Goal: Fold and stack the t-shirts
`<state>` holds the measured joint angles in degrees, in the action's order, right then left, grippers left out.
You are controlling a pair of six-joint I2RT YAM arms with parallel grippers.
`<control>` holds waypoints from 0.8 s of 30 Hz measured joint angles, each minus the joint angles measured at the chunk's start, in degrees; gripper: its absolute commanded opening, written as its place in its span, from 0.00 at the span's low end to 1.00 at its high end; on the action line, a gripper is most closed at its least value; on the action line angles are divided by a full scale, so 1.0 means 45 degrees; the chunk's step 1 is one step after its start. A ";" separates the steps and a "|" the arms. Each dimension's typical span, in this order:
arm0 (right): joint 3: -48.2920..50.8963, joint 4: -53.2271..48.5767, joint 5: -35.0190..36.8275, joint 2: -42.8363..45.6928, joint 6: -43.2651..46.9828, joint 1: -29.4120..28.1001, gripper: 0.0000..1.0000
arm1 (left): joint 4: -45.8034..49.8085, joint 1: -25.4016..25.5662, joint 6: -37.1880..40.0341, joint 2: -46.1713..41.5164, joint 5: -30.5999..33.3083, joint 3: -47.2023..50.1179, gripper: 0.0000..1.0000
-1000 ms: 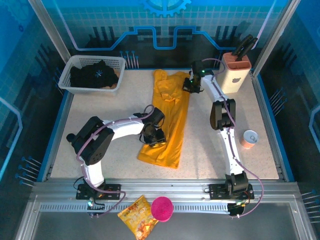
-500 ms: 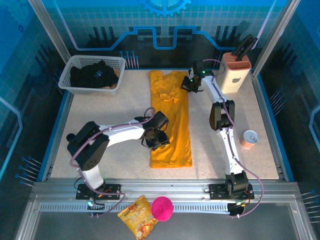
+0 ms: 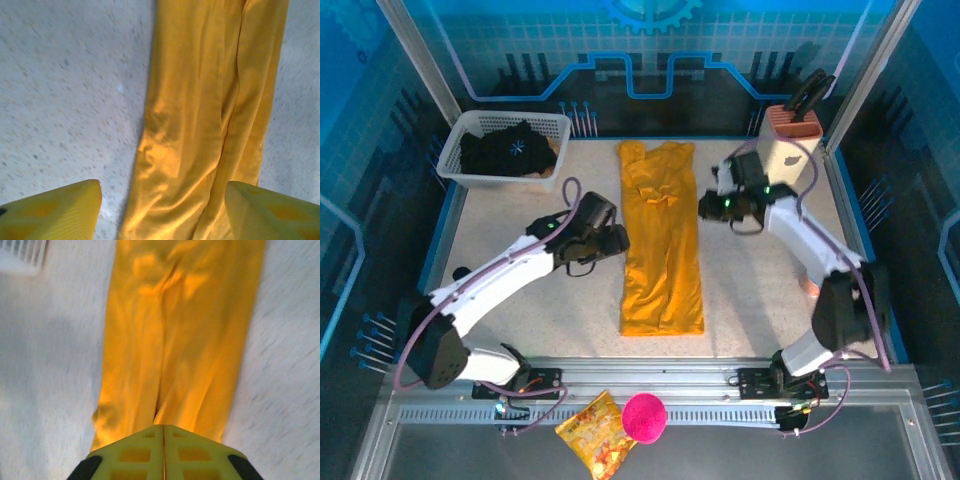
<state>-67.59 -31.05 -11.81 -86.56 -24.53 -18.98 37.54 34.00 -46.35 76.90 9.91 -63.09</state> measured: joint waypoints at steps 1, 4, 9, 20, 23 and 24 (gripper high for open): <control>0.1015 0.0112 0.0015 0.0384 -0.0053 -0.0597 0.00 | -0.0117 -0.0209 0.0291 -0.0321 0.0010 0.0253 0.81; 0.3599 0.0568 0.0272 0.0559 -0.0427 -0.1836 0.00 | -0.0593 -0.0743 0.1185 -0.1001 -0.0068 0.0933 0.99; 0.6703 0.1540 0.0505 0.0884 -0.1724 -0.2628 0.00 | -0.1360 -0.0928 0.2404 -0.1967 -0.0471 0.2025 0.99; 0.7417 0.3279 0.1710 0.1326 -0.3789 -0.3623 0.00 | -0.1661 -0.0928 0.4119 -0.3570 -0.1316 0.2686 0.87; 0.7422 0.2735 0.2380 0.1642 -0.4041 -0.3978 0.00 | -0.1656 -0.0928 0.4444 -0.4036 -0.1316 0.2914 0.87; 0.7427 0.2307 0.2696 0.1860 -0.4085 -0.4129 0.00 | -0.1666 -0.0928 0.4634 -0.4206 -0.1316 0.2987 0.89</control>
<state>-34.17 -20.67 0.32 -78.19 -42.92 -37.56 30.04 29.82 -25.50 57.98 3.99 -49.65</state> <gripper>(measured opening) 0.057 0.875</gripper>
